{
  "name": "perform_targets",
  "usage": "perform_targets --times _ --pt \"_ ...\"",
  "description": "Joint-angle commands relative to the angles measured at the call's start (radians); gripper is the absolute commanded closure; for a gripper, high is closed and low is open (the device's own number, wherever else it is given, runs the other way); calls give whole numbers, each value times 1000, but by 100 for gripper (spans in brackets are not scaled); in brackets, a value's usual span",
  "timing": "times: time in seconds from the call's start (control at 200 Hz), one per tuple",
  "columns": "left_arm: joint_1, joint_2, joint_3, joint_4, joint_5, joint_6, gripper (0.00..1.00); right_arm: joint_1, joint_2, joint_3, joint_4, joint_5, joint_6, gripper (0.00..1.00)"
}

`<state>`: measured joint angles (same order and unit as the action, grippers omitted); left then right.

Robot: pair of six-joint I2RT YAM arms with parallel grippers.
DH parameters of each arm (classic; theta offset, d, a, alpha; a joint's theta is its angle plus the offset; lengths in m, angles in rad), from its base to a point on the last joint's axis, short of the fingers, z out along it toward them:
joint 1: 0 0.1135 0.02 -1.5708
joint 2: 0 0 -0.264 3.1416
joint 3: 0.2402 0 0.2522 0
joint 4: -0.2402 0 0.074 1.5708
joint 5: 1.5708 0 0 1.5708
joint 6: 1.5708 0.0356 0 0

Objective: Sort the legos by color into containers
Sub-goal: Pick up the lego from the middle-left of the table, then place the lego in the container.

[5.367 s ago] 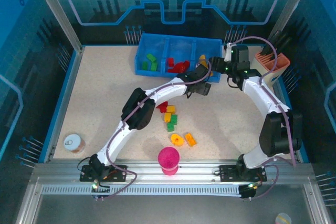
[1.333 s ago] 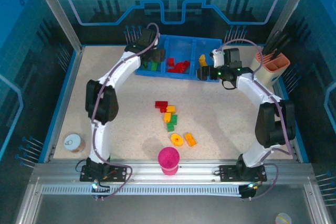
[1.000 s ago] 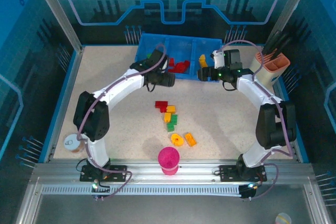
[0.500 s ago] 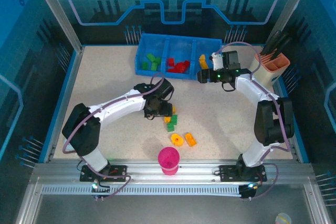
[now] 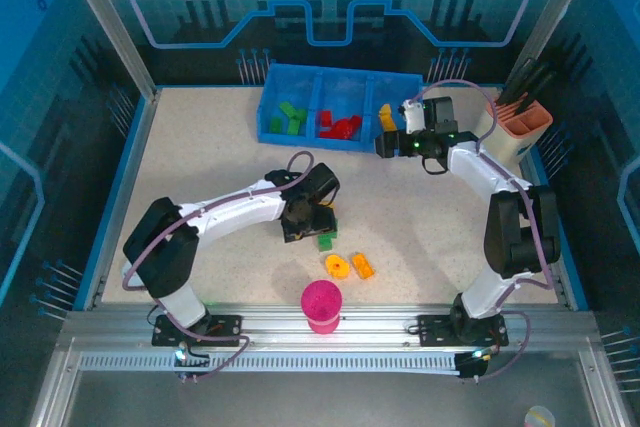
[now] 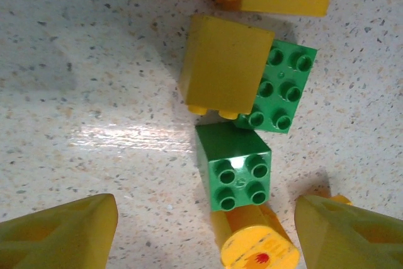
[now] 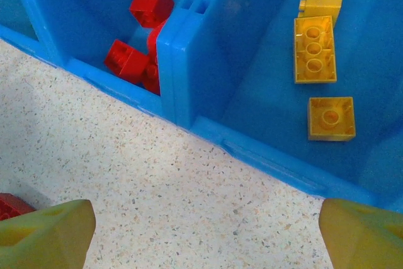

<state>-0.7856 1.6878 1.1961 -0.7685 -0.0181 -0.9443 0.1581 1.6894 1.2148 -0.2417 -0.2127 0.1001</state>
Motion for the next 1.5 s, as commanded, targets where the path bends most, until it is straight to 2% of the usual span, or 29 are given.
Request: perform_targets --times 0.0,0.29,0.425,0.55,0.771,0.911,0.986,1.086,1.256,1.496 --pt "-21 40 13 24 48 -39 25 15 4 -20 24 10 0 7" --pt "-53 120 44 23 66 -46 26 0 -6 -32 36 13 5 7" --pt "-54 129 47 8 54 -43 36 -5 -13 -39 41 16 9 7" --pt "-55 156 54 -4 64 -31 42 -9 -16 -43 45 13 11 7" --pt "-55 199 41 1 73 -18 67 -17 -26 -44 37 10 15 7" --pt "-52 163 30 -20 48 -12 78 -18 -25 -44 33 13 14 7" --pt "-46 124 48 -70 7 12 81 -17 -21 -47 39 13 15 7" --pt "-12 60 112 -160 -84 67 82 -17 -12 -49 47 15 15 7" --pt "120 -15 260 -208 -217 203 83 -19 -9 -56 59 12 16 7" --pt "343 103 596 -170 -278 563 82 -32 -9 -67 73 -5 24 6"
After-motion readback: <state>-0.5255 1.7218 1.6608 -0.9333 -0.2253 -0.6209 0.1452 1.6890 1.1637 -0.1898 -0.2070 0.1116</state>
